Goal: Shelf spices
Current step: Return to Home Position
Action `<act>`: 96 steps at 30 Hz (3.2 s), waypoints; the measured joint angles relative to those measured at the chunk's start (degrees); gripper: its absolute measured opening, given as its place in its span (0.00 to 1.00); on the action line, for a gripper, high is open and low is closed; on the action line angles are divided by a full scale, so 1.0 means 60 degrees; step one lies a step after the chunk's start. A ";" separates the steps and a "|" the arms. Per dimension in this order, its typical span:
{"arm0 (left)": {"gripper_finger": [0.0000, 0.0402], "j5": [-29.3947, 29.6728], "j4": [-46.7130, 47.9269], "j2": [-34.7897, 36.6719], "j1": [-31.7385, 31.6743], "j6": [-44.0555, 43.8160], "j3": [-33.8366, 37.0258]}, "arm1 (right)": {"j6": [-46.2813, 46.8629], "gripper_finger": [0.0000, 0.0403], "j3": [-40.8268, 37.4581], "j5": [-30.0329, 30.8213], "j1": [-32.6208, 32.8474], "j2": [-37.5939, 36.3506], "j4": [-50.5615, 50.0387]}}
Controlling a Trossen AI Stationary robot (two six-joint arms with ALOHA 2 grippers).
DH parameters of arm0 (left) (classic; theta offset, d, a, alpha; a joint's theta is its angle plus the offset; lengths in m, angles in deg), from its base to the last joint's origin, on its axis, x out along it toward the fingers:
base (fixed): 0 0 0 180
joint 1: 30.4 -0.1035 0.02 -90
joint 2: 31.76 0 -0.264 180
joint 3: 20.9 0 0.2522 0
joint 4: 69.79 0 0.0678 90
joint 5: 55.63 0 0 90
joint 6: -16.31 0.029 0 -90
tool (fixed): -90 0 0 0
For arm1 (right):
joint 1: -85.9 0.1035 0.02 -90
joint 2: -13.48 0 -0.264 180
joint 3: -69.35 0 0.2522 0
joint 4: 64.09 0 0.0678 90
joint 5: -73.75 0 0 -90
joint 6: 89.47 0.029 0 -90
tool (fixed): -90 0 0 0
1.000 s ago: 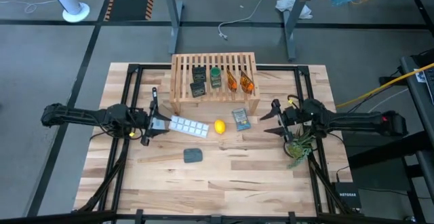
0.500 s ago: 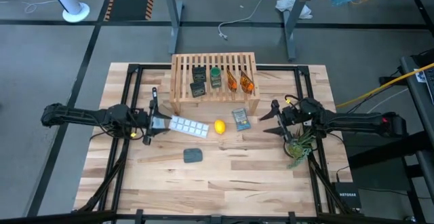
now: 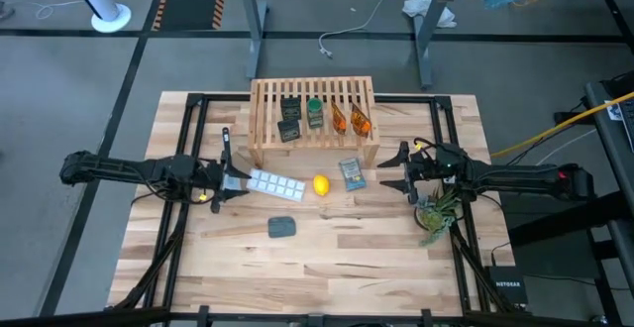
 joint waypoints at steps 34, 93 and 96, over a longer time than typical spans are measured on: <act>0.52 -0.0018 0.0030 -0.0025 0.0004 0.0512 0.0000 | 0.0010 0.62 0.0000 0.0002 0.0004 -0.2984 -0.2653; 0.52 -0.0018 0.0038 -0.0029 0.0004 0.0512 0.0000 | 0.0010 0.62 -0.0004 -0.0015 0.0004 -0.5392 -0.3271; 0.52 -0.0018 0.0038 -0.0029 0.0004 0.0512 0.0000 | 0.0010 0.62 -0.0004 -0.0015 0.0004 -0.5392 -0.3271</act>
